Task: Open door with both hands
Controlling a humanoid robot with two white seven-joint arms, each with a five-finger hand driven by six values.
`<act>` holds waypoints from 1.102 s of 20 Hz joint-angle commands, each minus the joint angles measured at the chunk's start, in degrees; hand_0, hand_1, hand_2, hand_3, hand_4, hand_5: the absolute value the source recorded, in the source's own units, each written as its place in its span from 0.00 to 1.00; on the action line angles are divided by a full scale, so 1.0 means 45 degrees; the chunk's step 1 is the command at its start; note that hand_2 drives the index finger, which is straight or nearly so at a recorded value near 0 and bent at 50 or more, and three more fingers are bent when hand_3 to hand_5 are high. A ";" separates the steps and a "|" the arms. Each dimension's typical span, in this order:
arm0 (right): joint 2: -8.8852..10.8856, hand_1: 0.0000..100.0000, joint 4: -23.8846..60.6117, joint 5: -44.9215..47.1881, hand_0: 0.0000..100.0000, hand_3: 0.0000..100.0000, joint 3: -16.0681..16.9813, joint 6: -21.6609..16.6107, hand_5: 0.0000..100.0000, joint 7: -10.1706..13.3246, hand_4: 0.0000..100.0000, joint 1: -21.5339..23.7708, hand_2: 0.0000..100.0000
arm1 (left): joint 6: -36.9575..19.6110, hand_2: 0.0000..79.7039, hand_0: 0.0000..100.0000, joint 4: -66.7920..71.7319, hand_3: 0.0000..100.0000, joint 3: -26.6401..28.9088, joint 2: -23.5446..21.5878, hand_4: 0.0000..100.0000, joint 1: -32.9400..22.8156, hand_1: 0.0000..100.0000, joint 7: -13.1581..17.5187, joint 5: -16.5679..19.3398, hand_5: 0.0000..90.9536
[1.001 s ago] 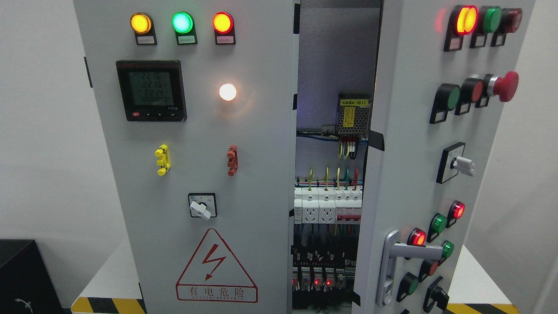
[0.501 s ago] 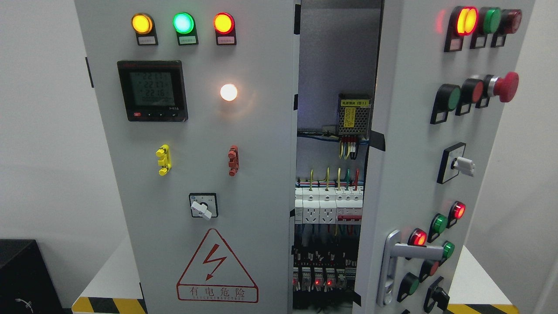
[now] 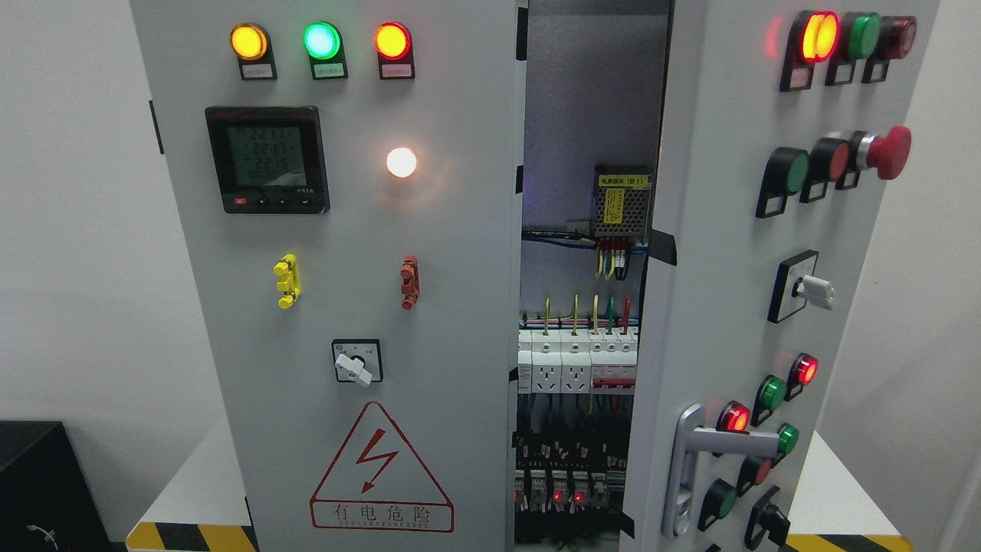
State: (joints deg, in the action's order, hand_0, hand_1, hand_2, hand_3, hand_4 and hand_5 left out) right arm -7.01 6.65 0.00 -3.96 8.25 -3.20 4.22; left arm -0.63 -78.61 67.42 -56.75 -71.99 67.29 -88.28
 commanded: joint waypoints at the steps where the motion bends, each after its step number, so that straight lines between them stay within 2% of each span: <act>1: -0.0005 0.00 0.0007 0.0039 0.00 0.00 0.0000 0.0002 0.00 0.0008 0.00 0.0001 0.00 | 0.0022 0.00 0.00 -0.2179 0.00 -0.1009 -0.2682 0.00 0.3546 0.00 0.0007 0.0686 0.00; 3: -0.0005 0.00 0.0007 0.0039 0.00 0.00 0.0000 0.0002 0.00 -0.0012 0.00 0.0001 0.00 | 0.0061 0.00 0.00 -0.2179 0.00 -0.2357 -0.2740 0.00 0.5208 0.00 0.0007 0.1314 0.00; 6: -0.0005 0.00 0.0007 0.0039 0.00 0.00 0.0000 0.0002 0.00 0.0008 0.00 0.0001 0.00 | 0.0528 0.00 0.00 -0.2218 0.00 -0.4856 -0.2973 0.00 0.7864 0.00 0.0007 0.1686 0.00; 10: 0.0015 0.00 0.0007 0.0039 0.00 0.00 0.0000 0.0002 0.00 0.0008 0.00 0.0001 0.00 | 0.1018 0.00 0.00 -0.2101 0.00 -0.9110 -0.4573 0.00 1.1710 0.00 -0.0012 0.1610 0.00; 11: -0.0004 0.00 0.0007 0.0039 0.00 0.00 0.0000 0.0002 0.00 0.0008 0.00 0.0001 0.00 | 0.1018 0.00 0.00 -0.2120 0.00 -0.9953 -0.4847 0.00 1.2319 0.00 -0.0012 0.1532 0.00; 14: -0.0005 0.00 0.0007 0.0039 0.00 0.00 0.0000 0.0002 0.00 0.0008 0.00 0.0001 0.00 | 0.1018 0.00 0.00 -0.2218 0.00 -1.0527 -0.4986 0.00 1.2754 0.00 -0.0012 0.1512 0.00; 15: -0.0005 0.00 0.0007 0.0039 0.00 0.00 0.0000 0.0002 0.00 0.0008 0.00 0.0001 0.00 | 0.1018 0.00 0.00 -0.2238 0.00 -1.0722 -0.5006 0.00 1.3297 0.00 -0.0012 0.1415 0.00; 16: -0.0005 0.00 0.0007 0.0039 0.00 0.00 0.0000 0.0002 0.00 -0.0012 0.00 0.0001 0.00 | 0.1057 0.00 0.00 -0.2296 0.00 -1.1613 -0.4967 0.00 1.4539 0.00 -0.0012 0.1375 0.00; 19: -0.0005 0.00 0.0007 0.0039 0.00 0.00 0.0000 0.0002 0.00 0.0008 0.00 0.0001 0.00 | 0.1213 0.00 0.00 -0.2667 0.00 -1.6781 -0.5316 0.00 1.9808 0.00 -0.0031 0.1084 0.00; 22: -0.0005 0.00 0.0007 0.0039 0.00 0.00 0.0000 0.0002 0.00 0.0008 0.00 0.0001 0.00 | 0.1640 0.00 0.00 -0.2785 0.00 -1.9875 -0.5163 0.00 2.3447 0.00 -0.0070 0.0751 0.00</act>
State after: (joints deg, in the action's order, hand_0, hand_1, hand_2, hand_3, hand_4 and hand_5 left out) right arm -7.02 6.66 0.00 -3.95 8.26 -3.20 4.22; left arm 5.22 -88.04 19.95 -74.98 4.77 67.20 -83.15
